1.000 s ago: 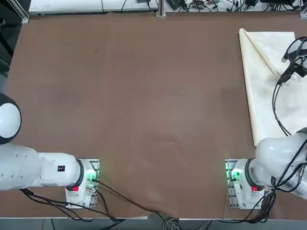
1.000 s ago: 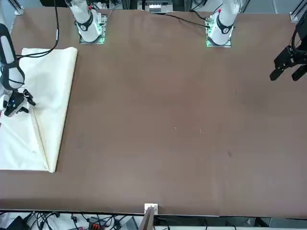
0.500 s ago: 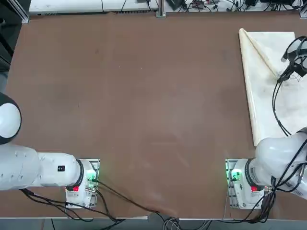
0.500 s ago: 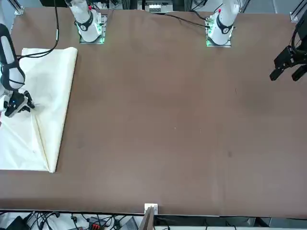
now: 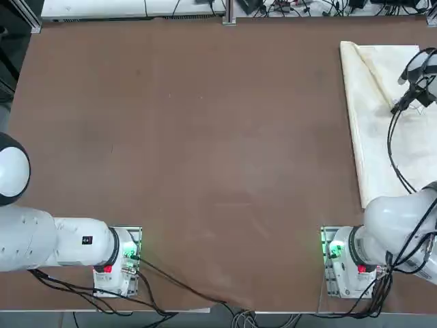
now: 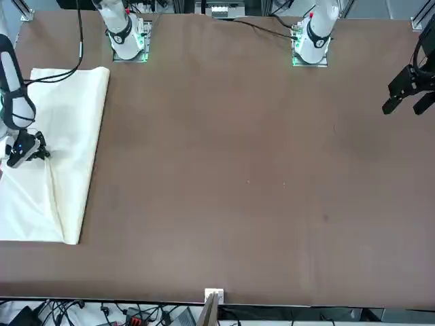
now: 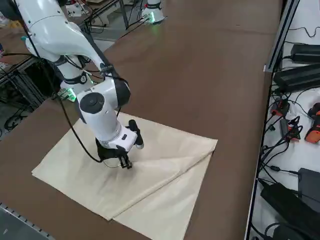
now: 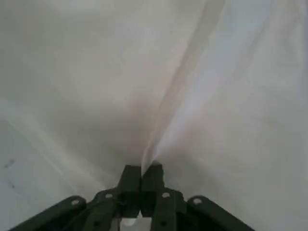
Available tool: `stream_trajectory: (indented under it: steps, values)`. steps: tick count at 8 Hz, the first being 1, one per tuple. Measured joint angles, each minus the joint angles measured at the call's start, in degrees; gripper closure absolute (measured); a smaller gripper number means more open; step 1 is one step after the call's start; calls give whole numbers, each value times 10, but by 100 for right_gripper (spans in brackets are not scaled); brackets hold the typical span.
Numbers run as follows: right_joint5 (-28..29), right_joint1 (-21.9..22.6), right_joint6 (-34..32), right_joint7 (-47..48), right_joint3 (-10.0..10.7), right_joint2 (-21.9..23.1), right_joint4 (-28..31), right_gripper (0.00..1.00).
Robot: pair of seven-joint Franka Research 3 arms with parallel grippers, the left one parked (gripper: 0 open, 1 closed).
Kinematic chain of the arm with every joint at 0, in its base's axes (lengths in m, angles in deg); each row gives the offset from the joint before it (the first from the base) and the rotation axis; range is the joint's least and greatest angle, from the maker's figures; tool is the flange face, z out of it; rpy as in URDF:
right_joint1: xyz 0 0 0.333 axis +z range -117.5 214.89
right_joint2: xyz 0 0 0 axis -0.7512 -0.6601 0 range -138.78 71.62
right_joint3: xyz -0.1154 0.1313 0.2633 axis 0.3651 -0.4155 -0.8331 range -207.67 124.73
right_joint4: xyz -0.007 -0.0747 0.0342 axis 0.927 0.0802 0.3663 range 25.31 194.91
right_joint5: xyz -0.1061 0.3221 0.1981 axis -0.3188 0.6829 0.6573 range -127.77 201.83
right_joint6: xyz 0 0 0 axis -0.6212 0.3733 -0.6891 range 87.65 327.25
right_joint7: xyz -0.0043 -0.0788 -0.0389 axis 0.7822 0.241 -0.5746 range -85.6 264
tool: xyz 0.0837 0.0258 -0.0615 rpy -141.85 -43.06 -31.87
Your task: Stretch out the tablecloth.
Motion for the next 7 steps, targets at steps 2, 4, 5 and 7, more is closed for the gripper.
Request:
stream_trajectory:
  steps: [2,4,5,7]
  values:
    - [56,1,-2,-1,-12,0,-3,98]
    - [126,1,-32,-1,-24,0,-3,98]
    - [152,3,-48,7,-31,0,-3,98]
    - [183,12,-76,48,-38,1,-4,98]
